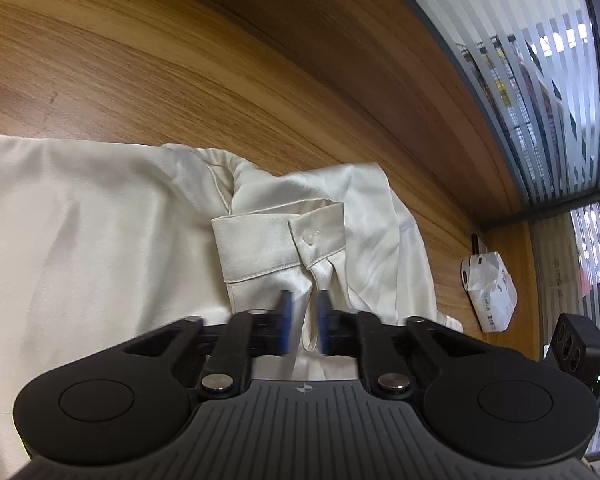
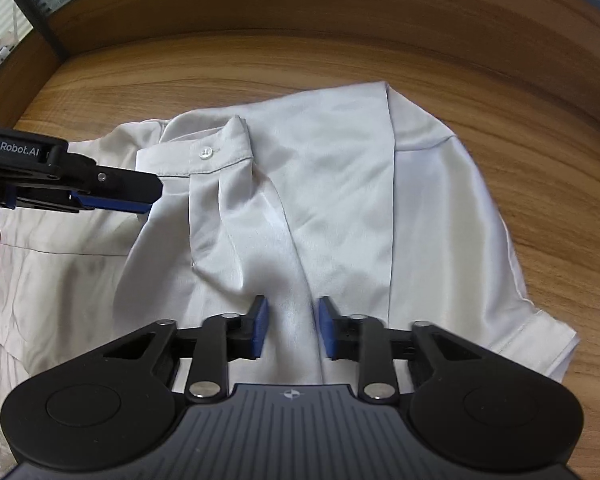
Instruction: Fold clothes
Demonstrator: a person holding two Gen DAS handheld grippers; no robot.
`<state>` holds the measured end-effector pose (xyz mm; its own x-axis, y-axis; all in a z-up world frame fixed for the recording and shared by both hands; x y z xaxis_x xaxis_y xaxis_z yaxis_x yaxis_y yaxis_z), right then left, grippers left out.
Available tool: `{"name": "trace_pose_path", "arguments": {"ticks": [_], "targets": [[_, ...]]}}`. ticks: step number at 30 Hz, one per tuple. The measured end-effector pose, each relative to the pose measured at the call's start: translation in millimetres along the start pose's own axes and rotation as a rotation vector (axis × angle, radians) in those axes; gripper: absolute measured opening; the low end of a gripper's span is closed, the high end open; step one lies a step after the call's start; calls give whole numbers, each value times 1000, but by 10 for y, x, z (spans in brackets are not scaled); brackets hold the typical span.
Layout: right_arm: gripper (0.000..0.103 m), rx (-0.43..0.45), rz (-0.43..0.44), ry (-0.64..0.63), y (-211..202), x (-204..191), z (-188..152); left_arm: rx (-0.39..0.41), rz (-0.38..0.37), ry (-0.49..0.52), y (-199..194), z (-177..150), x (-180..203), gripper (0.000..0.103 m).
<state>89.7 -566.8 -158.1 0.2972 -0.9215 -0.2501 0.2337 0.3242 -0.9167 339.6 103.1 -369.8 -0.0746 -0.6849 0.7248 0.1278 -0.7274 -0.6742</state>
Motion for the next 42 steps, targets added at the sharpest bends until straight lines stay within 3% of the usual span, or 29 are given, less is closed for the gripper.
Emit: {"name": "trace_pose_path", "arguments": {"ticks": [7, 13, 18, 21, 23, 28, 34, 36, 38, 42], "targets": [[1, 59, 16, 41, -149, -16, -46, 20, -23, 33, -20, -15, 116, 0], [1, 113, -53, 73, -375, 82, -65, 12, -33, 51, 33, 35, 201, 1], [2, 87, -80, 121, -366, 297, -70, -5, -4, 39, 63, 58, 150, 1], [11, 86, -83, 119, -337, 306, -60, -8, -1, 24, 70, 75, 105, 7], [28, 96, -100, 102, -331, 276, -26, -18, -5, 14, 81, 86, 86, 9], [30, 98, -110, 68, -305, 210, 105, -30, 3, 35, 82, 68, 117, 10], [31, 95, -90, 74, -320, 150, 119, -36, 22, 130, -2, -21, 277, 20], [34, 96, -81, 75, -360, 135, 77, -35, 28, 171, -64, -69, 327, 24], [45, 101, -80, 70, -422, 123, 15, -31, 39, 204, -125, -135, 373, 26], [48, 98, -90, 74, -541, 134, -175, -11, 63, 208, -250, -259, 358, 29]]}}
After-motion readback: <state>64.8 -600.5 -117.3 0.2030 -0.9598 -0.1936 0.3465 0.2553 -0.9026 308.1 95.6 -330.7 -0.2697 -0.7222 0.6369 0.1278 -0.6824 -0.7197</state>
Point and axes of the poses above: each gripper's, at about its wrist camera, not at the fingertips, and y roughly the way its jaws point, x to its right, z to its top, the point moved 1 cm from there along y, roughly the way its jaws point, and after that the axes turned 5 degrees about -x, right-handed, at the moved point
